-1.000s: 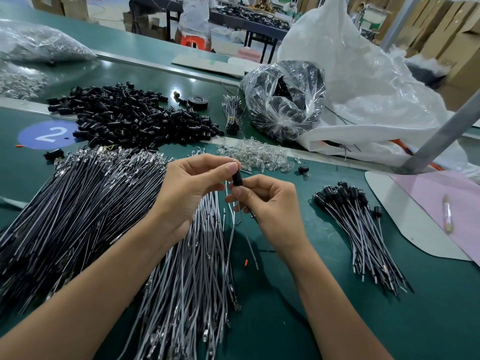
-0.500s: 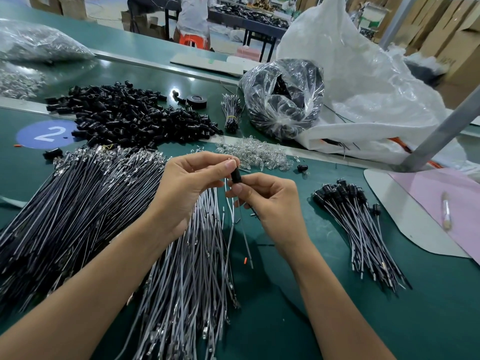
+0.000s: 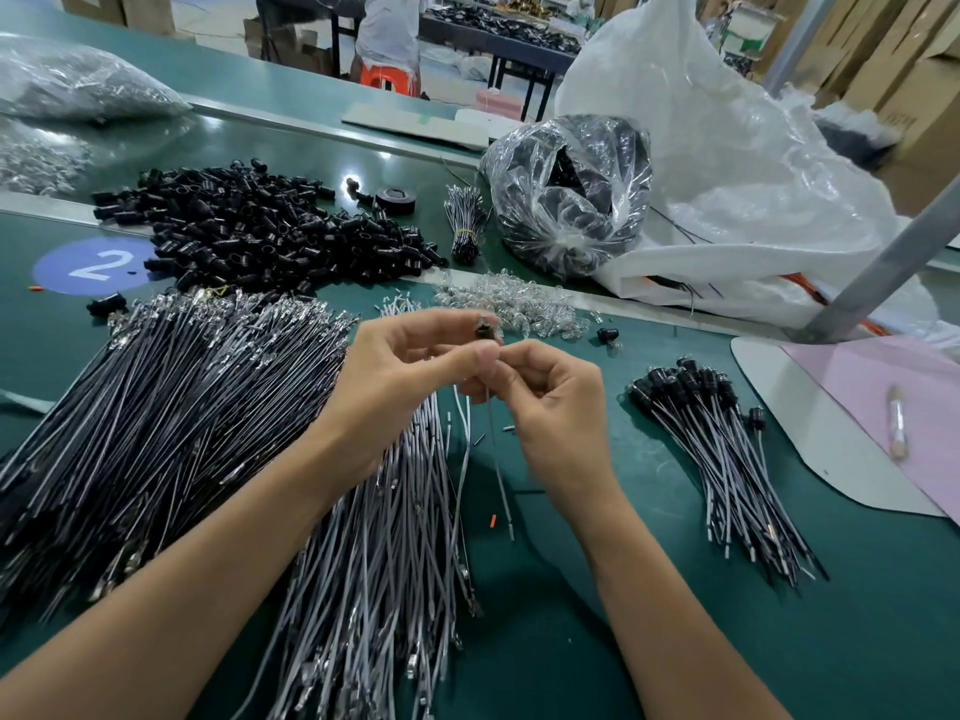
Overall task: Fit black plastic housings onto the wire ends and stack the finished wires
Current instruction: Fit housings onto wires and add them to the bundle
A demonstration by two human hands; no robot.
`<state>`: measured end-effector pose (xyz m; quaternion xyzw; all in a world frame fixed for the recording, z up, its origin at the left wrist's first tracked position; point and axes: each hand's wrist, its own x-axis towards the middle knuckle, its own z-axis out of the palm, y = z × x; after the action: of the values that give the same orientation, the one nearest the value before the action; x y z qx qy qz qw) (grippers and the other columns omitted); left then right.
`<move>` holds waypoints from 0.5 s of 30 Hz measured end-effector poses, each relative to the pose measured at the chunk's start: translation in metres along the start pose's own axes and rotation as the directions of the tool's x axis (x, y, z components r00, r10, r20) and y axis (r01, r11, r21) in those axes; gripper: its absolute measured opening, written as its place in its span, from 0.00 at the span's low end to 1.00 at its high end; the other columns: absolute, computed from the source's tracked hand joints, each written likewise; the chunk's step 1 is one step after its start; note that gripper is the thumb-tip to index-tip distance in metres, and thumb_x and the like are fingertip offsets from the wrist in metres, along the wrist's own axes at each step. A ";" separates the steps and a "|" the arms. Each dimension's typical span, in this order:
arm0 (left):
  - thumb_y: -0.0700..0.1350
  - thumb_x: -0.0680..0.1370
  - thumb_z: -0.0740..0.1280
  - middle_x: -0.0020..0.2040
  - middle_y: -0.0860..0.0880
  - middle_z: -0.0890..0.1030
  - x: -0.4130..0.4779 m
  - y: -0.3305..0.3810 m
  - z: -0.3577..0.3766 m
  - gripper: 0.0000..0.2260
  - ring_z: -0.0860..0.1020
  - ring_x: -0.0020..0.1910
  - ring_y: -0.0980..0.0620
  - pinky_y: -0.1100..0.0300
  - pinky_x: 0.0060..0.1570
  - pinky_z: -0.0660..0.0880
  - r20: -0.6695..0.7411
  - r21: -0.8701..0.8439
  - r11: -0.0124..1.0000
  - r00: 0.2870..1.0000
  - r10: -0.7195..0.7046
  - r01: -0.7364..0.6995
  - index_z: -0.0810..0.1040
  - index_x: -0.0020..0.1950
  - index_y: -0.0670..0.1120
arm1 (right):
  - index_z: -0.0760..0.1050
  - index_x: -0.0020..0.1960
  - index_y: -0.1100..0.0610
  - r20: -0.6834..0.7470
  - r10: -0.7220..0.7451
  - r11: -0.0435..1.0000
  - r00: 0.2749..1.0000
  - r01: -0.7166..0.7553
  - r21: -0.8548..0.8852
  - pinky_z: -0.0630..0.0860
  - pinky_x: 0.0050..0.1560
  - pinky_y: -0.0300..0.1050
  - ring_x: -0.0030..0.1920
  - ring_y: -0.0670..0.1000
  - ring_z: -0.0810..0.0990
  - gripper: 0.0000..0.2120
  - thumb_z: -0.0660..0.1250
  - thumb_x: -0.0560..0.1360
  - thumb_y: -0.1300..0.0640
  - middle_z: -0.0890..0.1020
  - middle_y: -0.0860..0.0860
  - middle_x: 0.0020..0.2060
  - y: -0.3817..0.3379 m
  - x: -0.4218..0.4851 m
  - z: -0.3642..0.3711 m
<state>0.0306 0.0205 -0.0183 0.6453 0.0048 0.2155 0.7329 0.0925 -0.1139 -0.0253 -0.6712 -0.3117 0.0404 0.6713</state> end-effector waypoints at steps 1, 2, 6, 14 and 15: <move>0.44 0.68 0.76 0.43 0.44 0.86 0.000 0.000 0.001 0.13 0.83 0.39 0.50 0.62 0.41 0.78 0.024 0.009 1.000 1.000 0.001 -0.001 0.85 0.52 0.43 | 0.81 0.45 0.66 -0.010 -0.014 1.000 1.000 0.014 -0.007 0.80 0.43 0.41 0.36 0.48 0.84 0.02 0.69 0.75 0.68 0.84 0.55 0.35 0.000 0.000 -0.001; 0.44 0.68 0.75 0.41 0.43 0.86 0.000 0.000 0.002 0.12 0.82 0.38 0.49 0.61 0.41 0.79 0.030 0.013 1.000 0.999 0.014 -0.014 0.85 0.50 0.43 | 0.81 0.45 0.65 -0.014 -0.027 0.999 1.000 0.027 -0.017 0.80 0.43 0.41 0.36 0.47 0.83 0.02 0.69 0.75 0.68 0.84 0.54 0.34 0.001 0.000 -0.001; 0.41 0.69 0.73 0.44 0.45 0.86 -0.003 0.002 0.005 0.10 0.81 0.42 0.46 0.52 0.46 0.80 -0.004 -0.047 0.996 0.997 0.077 -0.078 0.85 0.50 0.42 | 0.81 0.44 0.61 -0.011 -0.089 0.995 0.996 0.088 -0.051 0.78 0.42 0.41 0.35 0.46 0.82 0.04 0.70 0.75 0.67 0.83 0.50 0.34 0.000 -0.001 0.002; 0.39 0.70 0.71 0.45 0.48 0.86 -0.007 0.005 0.012 0.11 0.83 0.43 0.50 0.57 0.42 0.80 -0.030 -0.086 0.982 0.986 0.165 -0.167 0.83 0.51 0.42 | 0.80 0.41 0.54 -0.040 -0.184 0.983 0.982 0.183 -0.008 0.78 0.42 0.42 0.36 0.47 0.82 0.05 0.70 0.75 0.62 0.82 0.46 0.33 -0.003 -0.005 0.007; 0.39 0.70 0.71 0.45 0.47 0.86 -0.007 0.005 0.013 0.10 0.83 0.43 0.50 0.57 0.42 0.80 -0.037 -0.088 0.981 0.985 0.169 -0.171 0.83 0.51 0.42 | 0.80 0.42 0.56 -0.044 -0.185 0.983 0.982 0.185 -0.002 0.78 0.42 0.42 0.36 0.47 0.82 0.05 0.70 0.75 0.63 0.83 0.46 0.33 -0.002 -0.005 0.008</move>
<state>0.0258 0.0067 -0.0132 0.6061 -0.0492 0.2869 0.7403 0.0834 -0.1095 -0.0260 -0.6392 -0.3578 -0.0368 0.6797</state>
